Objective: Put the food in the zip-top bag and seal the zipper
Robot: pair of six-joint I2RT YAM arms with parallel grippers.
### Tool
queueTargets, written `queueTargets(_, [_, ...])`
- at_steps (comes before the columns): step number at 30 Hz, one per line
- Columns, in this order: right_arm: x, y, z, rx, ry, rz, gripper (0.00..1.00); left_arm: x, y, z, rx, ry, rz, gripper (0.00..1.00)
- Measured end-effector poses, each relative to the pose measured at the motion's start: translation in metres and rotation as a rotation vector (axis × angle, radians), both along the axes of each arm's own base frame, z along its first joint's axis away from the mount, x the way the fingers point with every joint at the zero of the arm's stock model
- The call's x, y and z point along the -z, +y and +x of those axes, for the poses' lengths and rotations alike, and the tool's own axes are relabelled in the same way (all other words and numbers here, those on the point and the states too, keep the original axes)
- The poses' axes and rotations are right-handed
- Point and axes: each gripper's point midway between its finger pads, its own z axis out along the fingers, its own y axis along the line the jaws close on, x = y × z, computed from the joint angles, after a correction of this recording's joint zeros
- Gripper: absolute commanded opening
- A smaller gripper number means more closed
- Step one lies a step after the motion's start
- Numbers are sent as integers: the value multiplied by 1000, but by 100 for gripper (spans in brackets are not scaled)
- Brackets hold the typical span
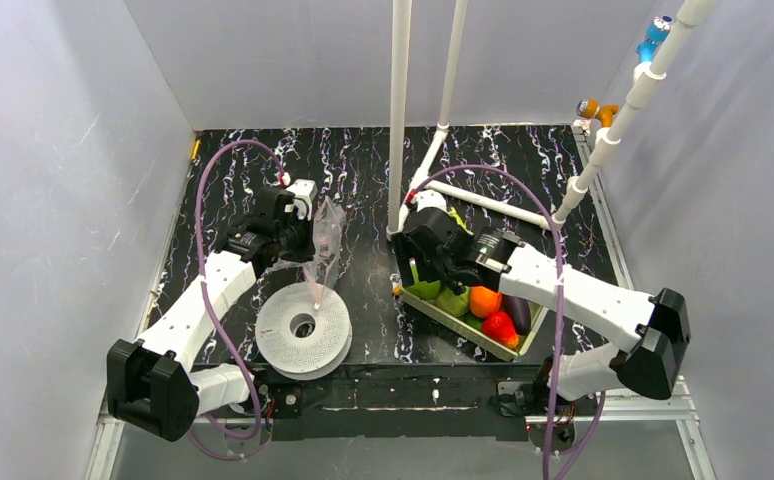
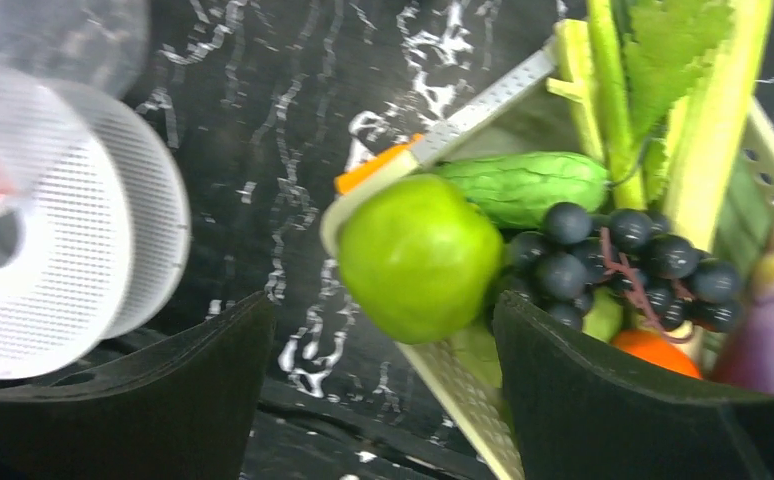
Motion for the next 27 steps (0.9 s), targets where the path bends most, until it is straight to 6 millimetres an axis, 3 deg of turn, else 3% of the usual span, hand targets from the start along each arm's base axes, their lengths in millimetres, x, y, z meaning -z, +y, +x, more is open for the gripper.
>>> queueTargets(11, [46,-15,17,3,16,-306,92,0,-1,0,4,2,-5,0])
queueTargets(21, [68,-10,20,3,-34,-445,92,0,-1,-1,5,2,-6,0])
queueTargets(27, [70,-8,18,-5,-33,-446,94,0,-2,-1,7,3,-8,0])
